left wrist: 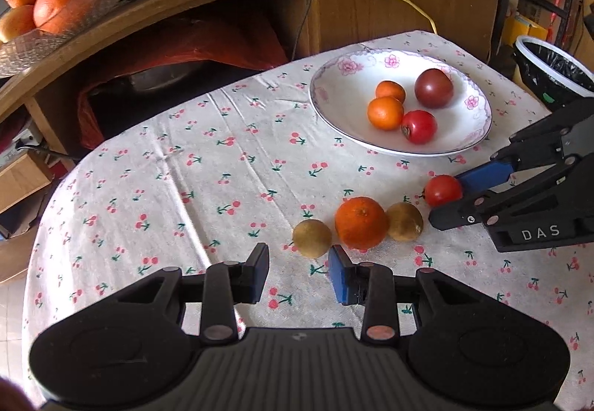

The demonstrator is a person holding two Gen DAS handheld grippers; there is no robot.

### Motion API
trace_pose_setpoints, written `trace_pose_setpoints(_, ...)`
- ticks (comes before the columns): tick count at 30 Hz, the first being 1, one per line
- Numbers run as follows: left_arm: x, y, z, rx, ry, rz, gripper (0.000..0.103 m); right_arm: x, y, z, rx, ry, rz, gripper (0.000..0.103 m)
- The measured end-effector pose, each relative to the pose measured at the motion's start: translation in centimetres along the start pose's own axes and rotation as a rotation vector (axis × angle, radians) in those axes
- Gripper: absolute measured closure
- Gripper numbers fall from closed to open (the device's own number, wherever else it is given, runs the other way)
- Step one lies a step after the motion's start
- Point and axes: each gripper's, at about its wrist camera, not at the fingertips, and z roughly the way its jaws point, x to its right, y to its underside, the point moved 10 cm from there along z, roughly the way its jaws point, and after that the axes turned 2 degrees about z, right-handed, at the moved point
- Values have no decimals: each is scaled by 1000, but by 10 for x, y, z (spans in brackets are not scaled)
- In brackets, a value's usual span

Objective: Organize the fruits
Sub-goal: 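Grasp a small brown fruit with the left gripper while the right gripper grasps a red cherry tomato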

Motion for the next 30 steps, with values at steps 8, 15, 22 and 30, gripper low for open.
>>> trace_pose_setpoints(8, 2, -2, 11, -4, 12, -10, 63, 0, -1, 2, -2, -5, 2, 75)
trace_pose_setpoints(15, 2, -4, 14, 17, 25, -26, 69, 0, -1, 2, -1, 4, -12, 79)
trace_pose_setpoints(22, 3, -6, 15, 22, 23, -31, 70, 0, 2, -3, -16, 4, 4, 80)
trace_pose_setpoints(30, 5, 5, -3, 5, 44, -23, 70, 13, 16, -18, -17, 10, 53, 80)
